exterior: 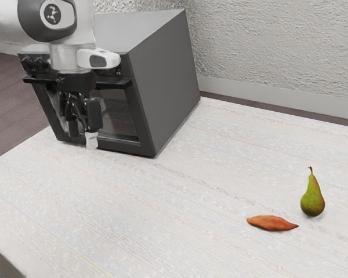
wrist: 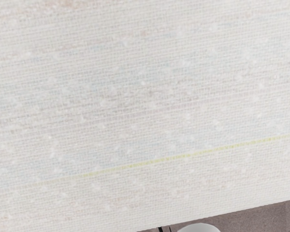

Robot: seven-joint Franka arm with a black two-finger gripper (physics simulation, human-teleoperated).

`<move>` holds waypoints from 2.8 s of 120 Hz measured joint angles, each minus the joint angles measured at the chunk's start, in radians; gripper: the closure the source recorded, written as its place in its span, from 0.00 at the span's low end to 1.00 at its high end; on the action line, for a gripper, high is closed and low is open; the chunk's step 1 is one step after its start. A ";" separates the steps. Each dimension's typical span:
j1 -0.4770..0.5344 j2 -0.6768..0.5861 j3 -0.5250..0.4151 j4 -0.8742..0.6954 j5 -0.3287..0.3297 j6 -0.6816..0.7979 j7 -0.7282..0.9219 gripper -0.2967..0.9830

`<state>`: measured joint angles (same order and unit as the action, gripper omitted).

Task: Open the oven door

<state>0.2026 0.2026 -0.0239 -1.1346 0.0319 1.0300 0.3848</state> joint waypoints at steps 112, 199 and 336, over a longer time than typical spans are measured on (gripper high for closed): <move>0.095 -0.215 0.067 0.087 0.365 0.321 0.793 0.23; 0.329 0.091 0.014 0.169 -0.067 0.523 1.590 0.23; 0.326 0.209 0.019 0.211 0.065 0.738 1.739 0.23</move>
<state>0.5285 0.4118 -0.0049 -0.9238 0.0967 1.7680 2.1242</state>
